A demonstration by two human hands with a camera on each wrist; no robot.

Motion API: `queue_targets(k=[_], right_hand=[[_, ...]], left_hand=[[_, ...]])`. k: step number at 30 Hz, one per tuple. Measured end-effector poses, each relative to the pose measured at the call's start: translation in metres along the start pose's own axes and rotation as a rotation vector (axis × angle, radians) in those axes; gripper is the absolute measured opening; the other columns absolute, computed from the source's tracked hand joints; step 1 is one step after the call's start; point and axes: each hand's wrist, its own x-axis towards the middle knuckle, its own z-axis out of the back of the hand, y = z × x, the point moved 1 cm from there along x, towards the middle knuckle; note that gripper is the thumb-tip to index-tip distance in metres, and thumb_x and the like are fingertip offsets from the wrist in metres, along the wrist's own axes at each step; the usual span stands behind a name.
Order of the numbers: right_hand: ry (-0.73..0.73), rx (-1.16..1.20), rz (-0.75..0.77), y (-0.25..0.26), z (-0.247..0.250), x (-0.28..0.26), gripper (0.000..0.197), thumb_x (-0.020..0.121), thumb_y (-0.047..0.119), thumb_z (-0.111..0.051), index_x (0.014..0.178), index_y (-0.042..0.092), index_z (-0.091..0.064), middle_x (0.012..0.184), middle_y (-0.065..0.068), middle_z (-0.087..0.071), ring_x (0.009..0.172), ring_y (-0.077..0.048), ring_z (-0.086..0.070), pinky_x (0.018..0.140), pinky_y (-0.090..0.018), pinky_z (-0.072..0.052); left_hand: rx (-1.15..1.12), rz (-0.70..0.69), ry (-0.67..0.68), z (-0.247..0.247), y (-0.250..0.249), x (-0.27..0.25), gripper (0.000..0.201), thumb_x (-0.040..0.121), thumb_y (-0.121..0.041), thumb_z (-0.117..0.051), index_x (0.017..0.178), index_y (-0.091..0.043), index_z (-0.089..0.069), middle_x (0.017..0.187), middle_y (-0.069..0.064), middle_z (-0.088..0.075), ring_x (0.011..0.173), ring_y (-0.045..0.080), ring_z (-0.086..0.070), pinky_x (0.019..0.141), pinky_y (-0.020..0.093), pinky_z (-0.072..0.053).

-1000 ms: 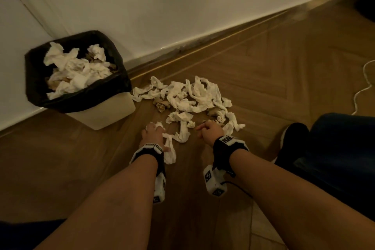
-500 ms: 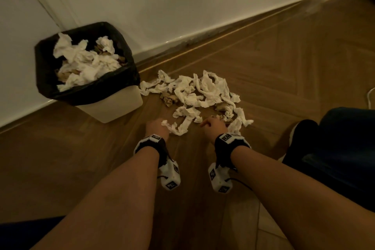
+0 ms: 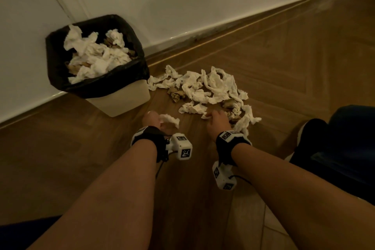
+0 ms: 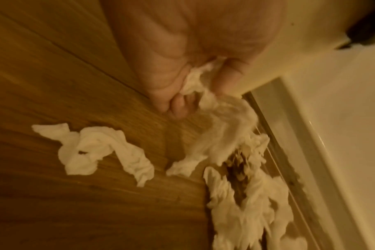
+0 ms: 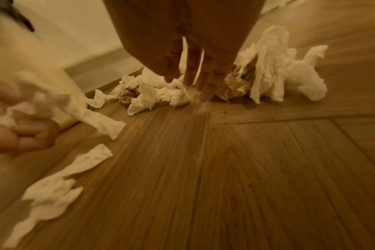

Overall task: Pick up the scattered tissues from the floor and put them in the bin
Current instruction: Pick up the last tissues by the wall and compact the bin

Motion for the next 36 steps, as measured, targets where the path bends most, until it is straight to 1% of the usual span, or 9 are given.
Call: queue_targets(k=[5, 10, 15, 17, 19, 22, 27, 30, 36], right_hand=[[0.086, -0.211, 0.114, 0.014, -0.011, 0.000, 0.039, 0.093, 0.021, -0.047, 0.130, 0.010, -0.045, 0.138, -0.013, -0.034, 0.128, -0.037, -0.032, 0.105, -0.043, -0.032], [0.138, -0.216, 0.126, 0.028, -0.034, -0.014, 0.038, 0.095, 0.020, -0.041, 0.129, 0.001, -0.044, 0.135, -0.019, -0.036, 0.124, -0.034, -0.036, 0.103, -0.039, -0.033], [0.182, -0.079, 0.243, 0.039, -0.064, -0.037, 0.060, 0.093, 0.037, -0.049, 0.142, 0.010, -0.030, 0.146, -0.012, -0.025, 0.135, -0.030, -0.025, 0.111, -0.039, -0.026], [0.266, -0.076, 0.309, 0.043, -0.073, -0.043, 0.079, 0.087, 0.040, -0.058, 0.149, 0.017, -0.016, 0.154, -0.009, -0.012, 0.143, -0.030, -0.011, 0.116, -0.042, -0.018], [0.332, -0.110, 0.361, 0.044, -0.081, -0.045, 0.089, 0.083, 0.042, -0.063, 0.150, 0.023, -0.009, 0.157, -0.008, -0.002, 0.145, -0.031, 0.000, 0.117, -0.045, -0.012], [0.383, -0.221, 0.455, 0.045, -0.092, -0.047, 0.083, 0.083, 0.044, -0.062, 0.148, 0.032, -0.012, 0.157, -0.006, 0.004, 0.144, -0.032, 0.006, 0.115, -0.051, -0.012], [0.418, -0.506, 0.610, 0.041, -0.104, -0.052, 0.061, 0.095, 0.038, -0.047, 0.148, 0.032, -0.018, 0.158, 0.000, 0.006, 0.144, -0.033, 0.010, 0.114, -0.052, -0.024], [0.416, -0.499, 0.643, 0.041, -0.098, -0.056, 0.063, 0.094, 0.021, -0.050, 0.148, 0.028, -0.018, 0.158, 0.006, 0.007, 0.146, -0.026, 0.006, 0.107, -0.046, -0.039], [0.404, -0.430, 0.567, 0.060, -0.076, -0.060, 0.036, 0.098, 0.015, -0.041, 0.132, 0.010, -0.050, 0.142, -0.006, -0.039, 0.125, -0.027, -0.038, 0.100, -0.034, -0.039]], left_hand=[[0.028, -0.060, 0.105, 0.018, 0.011, 0.007, 0.061, 0.083, -0.012, -0.068, 0.137, -0.015, -0.040, 0.130, 0.012, -0.051, 0.105, 0.029, -0.059, 0.088, 0.041, -0.049], [-0.061, -0.062, 0.111, 0.038, 0.014, 0.010, 0.042, 0.094, -0.001, -0.045, 0.136, -0.001, -0.041, 0.107, 0.016, -0.060, 0.104, 0.026, -0.056, 0.086, 0.034, -0.048], [-0.290, -0.005, 0.057, 0.053, 0.013, 0.010, 0.043, 0.098, -0.011, -0.044, 0.139, 0.001, -0.037, 0.136, 0.018, -0.049, 0.121, 0.029, -0.054, 0.057, 0.016, -0.054], [-0.238, -0.053, 0.091, 0.056, 0.011, 0.013, 0.042, 0.097, -0.008, -0.045, 0.138, -0.003, -0.040, 0.137, 0.017, -0.048, 0.121, 0.029, -0.052, 0.064, 0.016, -0.054], [-0.158, -0.105, 0.094, 0.058, 0.008, 0.012, 0.040, 0.097, 0.000, -0.039, 0.135, -0.008, -0.045, 0.135, 0.017, -0.049, 0.106, 0.030, -0.057, 0.069, 0.018, -0.051], [-0.110, -0.118, 0.059, 0.065, 0.003, 0.005, 0.039, 0.097, -0.001, -0.038, 0.134, -0.009, -0.046, 0.132, 0.019, -0.050, 0.070, 0.019, -0.050, 0.045, 0.019, -0.045], [-0.169, -0.008, 0.103, 0.069, 0.002, -0.001, 0.051, 0.097, -0.027, -0.046, 0.143, -0.009, -0.033, 0.145, 0.016, -0.039, 0.127, 0.034, -0.044, 0.090, 0.038, -0.041], [-0.075, -0.103, 0.058, 0.067, 0.004, 0.001, 0.056, 0.090, -0.024, -0.061, 0.139, -0.011, -0.039, 0.140, 0.015, -0.045, 0.121, 0.032, -0.051, 0.080, 0.031, -0.044], [-0.005, -0.068, 0.115, 0.062, 0.006, 0.008, 0.049, 0.093, -0.017, -0.056, 0.139, -0.011, -0.042, 0.139, 0.017, -0.045, 0.123, 0.032, -0.049, 0.081, 0.028, -0.043]])
